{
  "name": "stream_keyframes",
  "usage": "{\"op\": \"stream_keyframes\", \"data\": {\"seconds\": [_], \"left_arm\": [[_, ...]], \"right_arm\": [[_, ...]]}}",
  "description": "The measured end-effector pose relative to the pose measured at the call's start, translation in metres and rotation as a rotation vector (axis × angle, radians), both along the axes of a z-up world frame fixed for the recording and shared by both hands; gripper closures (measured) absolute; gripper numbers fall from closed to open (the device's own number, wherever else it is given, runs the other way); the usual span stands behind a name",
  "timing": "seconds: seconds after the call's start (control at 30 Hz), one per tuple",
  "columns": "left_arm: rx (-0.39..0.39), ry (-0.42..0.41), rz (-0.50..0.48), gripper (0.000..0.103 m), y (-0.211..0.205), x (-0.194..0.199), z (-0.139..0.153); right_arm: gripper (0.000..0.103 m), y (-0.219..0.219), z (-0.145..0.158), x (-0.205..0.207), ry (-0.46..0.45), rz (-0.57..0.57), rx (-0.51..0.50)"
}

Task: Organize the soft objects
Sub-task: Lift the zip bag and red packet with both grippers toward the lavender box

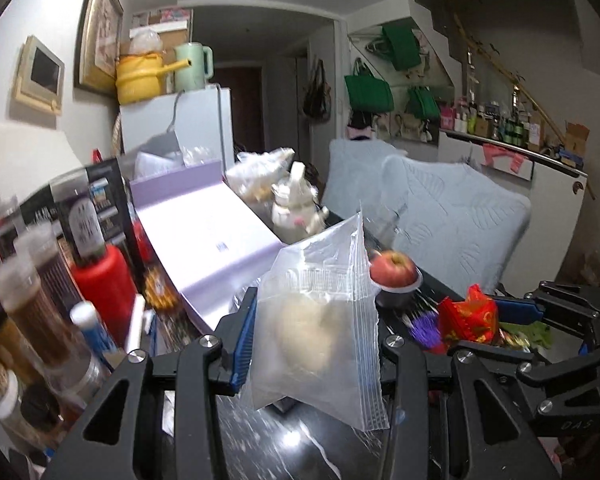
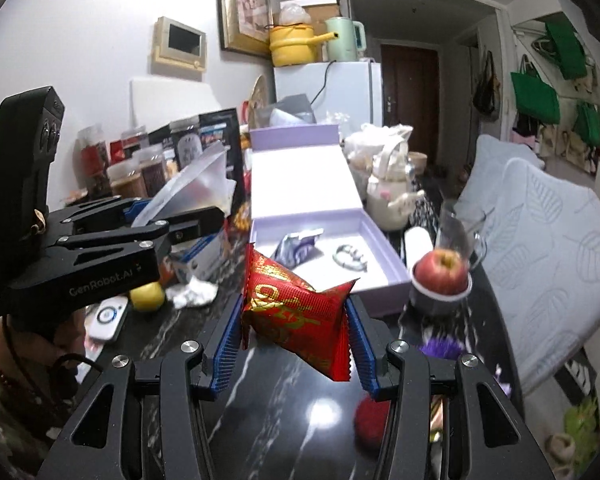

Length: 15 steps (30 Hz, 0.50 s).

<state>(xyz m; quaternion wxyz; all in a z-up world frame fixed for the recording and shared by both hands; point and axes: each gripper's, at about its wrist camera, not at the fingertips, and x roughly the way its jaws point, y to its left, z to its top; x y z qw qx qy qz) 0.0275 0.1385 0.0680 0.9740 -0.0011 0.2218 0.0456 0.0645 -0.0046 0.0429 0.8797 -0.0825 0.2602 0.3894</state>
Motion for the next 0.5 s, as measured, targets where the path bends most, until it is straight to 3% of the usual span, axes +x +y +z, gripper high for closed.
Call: {"op": "stream_keyframes", "data": {"seconds": [0.5], "left_arm": [[0.029, -0.073, 0.060, 0.062, 0.032, 0.066, 0.030]], "right_arm": [[0.054, 0.028, 0.053, 0.070, -0.076, -0.023, 0.040]]}}
